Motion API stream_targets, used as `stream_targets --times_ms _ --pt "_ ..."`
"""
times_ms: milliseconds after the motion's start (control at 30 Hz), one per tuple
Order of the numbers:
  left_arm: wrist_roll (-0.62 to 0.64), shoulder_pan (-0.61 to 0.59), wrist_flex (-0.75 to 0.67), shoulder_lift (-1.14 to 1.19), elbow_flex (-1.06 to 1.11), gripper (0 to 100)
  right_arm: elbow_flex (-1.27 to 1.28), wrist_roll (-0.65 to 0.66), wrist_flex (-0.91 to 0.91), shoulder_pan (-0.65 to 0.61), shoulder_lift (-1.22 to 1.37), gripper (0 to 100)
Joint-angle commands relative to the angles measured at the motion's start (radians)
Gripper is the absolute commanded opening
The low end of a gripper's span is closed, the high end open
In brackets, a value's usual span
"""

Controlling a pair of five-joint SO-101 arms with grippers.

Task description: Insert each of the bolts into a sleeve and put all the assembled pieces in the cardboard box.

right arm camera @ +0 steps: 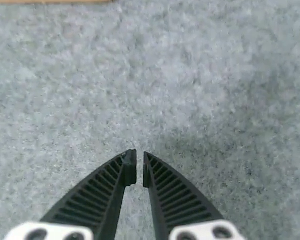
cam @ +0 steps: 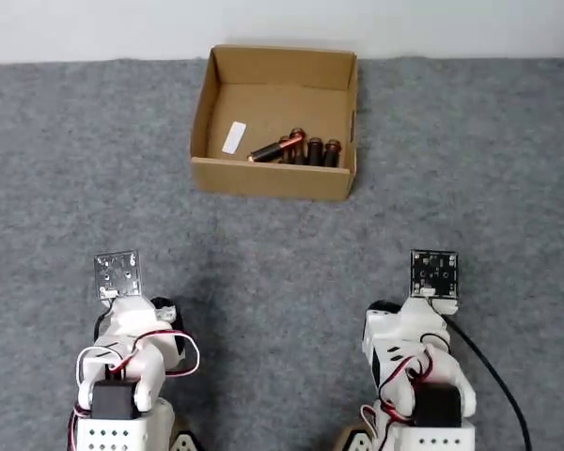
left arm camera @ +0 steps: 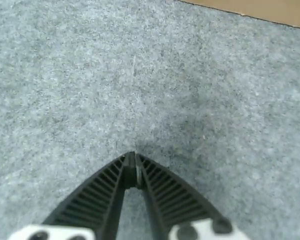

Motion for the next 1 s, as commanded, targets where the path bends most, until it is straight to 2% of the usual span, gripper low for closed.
stream_targets --times_ms 0,167,433,600,967 --pt "0.006 0.0 0.005 -0.008 -0.004 1 0.026 -0.002 -0.05 0.01 -0.01 0.8" --pt "0.006 0.0 0.005 -0.008 -0.004 1 0.126 0.012 -0.128 0.008 -0.012 0.9" --pt "0.006 0.0 0.005 -0.008 -0.004 1 0.129 0.114 -0.12 0.01 -0.01 0.9" --pt "0.006 0.0 0.005 -0.008 -0.004 1 0.129 0.21 -0.054 0.01 -0.01 0.9" --pt "0.006 0.0 0.005 -0.008 -0.004 1 0.129 0.219 0.082 0.01 -0.01 0.9"
